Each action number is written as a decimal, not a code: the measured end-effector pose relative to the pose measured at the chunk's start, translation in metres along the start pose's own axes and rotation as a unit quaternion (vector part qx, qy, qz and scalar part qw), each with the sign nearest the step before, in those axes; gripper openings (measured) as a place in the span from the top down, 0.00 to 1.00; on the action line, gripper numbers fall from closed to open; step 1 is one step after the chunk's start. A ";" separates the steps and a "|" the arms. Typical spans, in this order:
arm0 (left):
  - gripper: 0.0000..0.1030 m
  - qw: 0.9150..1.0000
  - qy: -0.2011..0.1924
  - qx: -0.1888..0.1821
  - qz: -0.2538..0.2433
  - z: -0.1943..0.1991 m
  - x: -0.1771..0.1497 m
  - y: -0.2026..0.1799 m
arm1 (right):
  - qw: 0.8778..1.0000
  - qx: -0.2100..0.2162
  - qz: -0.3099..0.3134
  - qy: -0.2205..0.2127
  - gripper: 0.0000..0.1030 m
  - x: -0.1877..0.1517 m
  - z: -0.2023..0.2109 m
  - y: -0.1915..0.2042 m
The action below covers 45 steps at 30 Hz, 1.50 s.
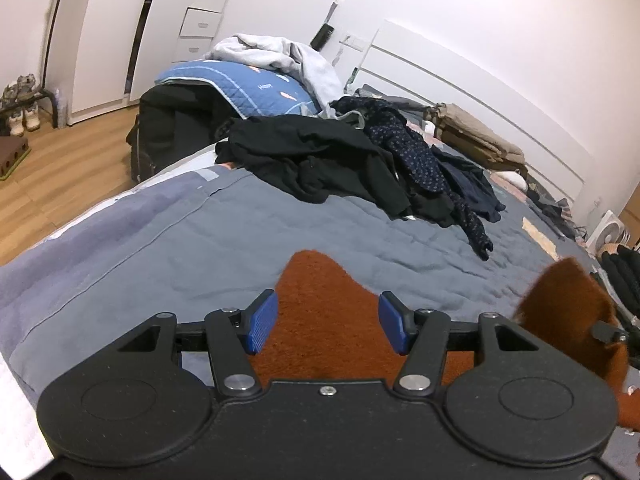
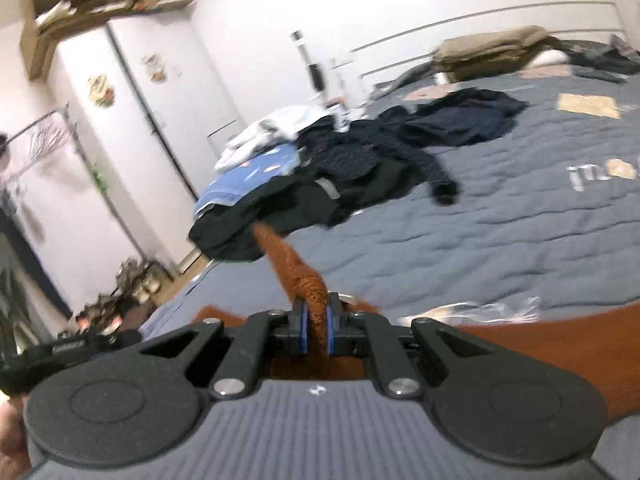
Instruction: Fold clothes
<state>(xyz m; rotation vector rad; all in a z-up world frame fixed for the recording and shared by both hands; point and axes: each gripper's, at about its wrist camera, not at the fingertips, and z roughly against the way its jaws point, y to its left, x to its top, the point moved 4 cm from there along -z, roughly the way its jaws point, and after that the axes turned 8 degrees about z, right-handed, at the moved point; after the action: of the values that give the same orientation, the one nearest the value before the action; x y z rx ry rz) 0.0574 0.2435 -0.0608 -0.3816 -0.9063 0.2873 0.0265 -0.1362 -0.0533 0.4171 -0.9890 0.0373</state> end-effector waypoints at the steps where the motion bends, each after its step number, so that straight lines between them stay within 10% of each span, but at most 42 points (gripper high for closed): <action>1: 0.45 1.000 0.001 0.002 -0.004 -0.001 0.000 -0.001 | 1.000 -0.011 -0.009 0.009 0.92 -0.002 0.000 -0.014; 22: 0.26 0.993 0.095 0.016 -0.074 -0.104 0.004 0.006 | 0.998 0.011 0.005 0.070 0.90 -0.041 -0.014 -0.071; 24: 0.41 0.991 0.116 0.006 -0.069 -0.113 0.001 0.008 | 0.998 0.016 0.009 0.068 0.90 -0.040 -0.014 -0.070; 26: 0.84 0.991 0.125 -0.010 -0.050 -0.117 0.000 0.012 | 0.998 0.018 0.013 0.066 0.90 -0.039 -0.015 -0.070; 33: 0.91 0.999 -0.015 -0.003 -0.038 -0.075 0.042 0.013 | 0.999 0.032 0.017 0.032 0.91 -0.025 -0.016 -0.063; 39: 0.91 0.988 -0.137 0.062 -0.025 -0.039 0.072 0.021 | 0.998 0.047 0.047 0.022 0.91 -0.001 -0.043 -0.035; 45: 0.90 0.989 -0.105 0.106 0.018 -0.056 0.072 0.042 | 0.995 0.032 0.071 0.057 0.92 0.012 -0.083 -0.017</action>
<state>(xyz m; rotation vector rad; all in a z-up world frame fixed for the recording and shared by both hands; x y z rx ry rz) 0.1416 0.2988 -0.0601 -0.1727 -1.0639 0.4595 0.1036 -0.1237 -0.0887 0.3991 -0.9056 0.2202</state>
